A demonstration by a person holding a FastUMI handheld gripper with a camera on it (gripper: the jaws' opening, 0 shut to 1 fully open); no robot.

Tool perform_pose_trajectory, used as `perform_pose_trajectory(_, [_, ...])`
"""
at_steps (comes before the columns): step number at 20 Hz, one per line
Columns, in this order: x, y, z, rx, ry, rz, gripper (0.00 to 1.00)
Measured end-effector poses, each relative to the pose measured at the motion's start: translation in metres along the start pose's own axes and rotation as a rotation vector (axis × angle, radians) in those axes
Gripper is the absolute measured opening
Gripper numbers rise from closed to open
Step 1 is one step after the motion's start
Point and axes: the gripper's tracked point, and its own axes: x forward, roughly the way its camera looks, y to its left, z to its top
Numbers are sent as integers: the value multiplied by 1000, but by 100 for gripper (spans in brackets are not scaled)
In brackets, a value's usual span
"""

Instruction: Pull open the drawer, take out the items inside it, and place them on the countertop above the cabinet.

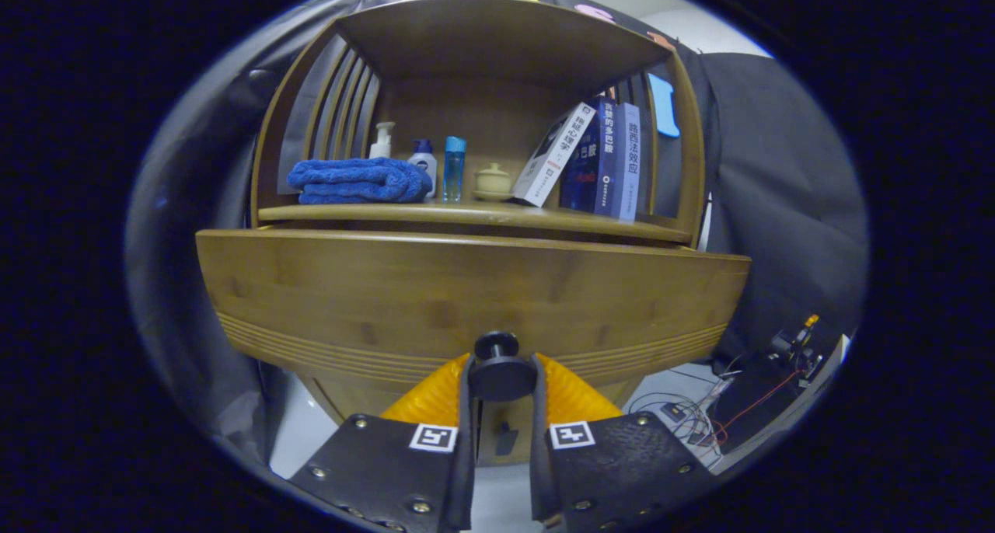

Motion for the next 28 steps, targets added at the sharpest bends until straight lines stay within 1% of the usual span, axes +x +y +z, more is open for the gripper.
perform_pose_trajectory(5, [-20,-3,-10,-11,35,18,29])
perform_pose_trajectory(11, [-46,-6,-18,15,42,46,29])
perform_pose_trajectory(14, [-60,-8,-24,-18,66,42,29])
perform_pose_trajectory(18, [-68,-9,-28,13,67,50,29])
perform_pose_trajectory(21, [-77,-9,-30,-27,73,55,29])
perform_pose_trajectory(23, [-81,-8,-32,27,53,78,29])
perform_pose_trajectory(26, [-87,-10,-35,20,73,82,30])
perform_pose_trajectory(28, [-86,-10,-35,37,113,83,29])
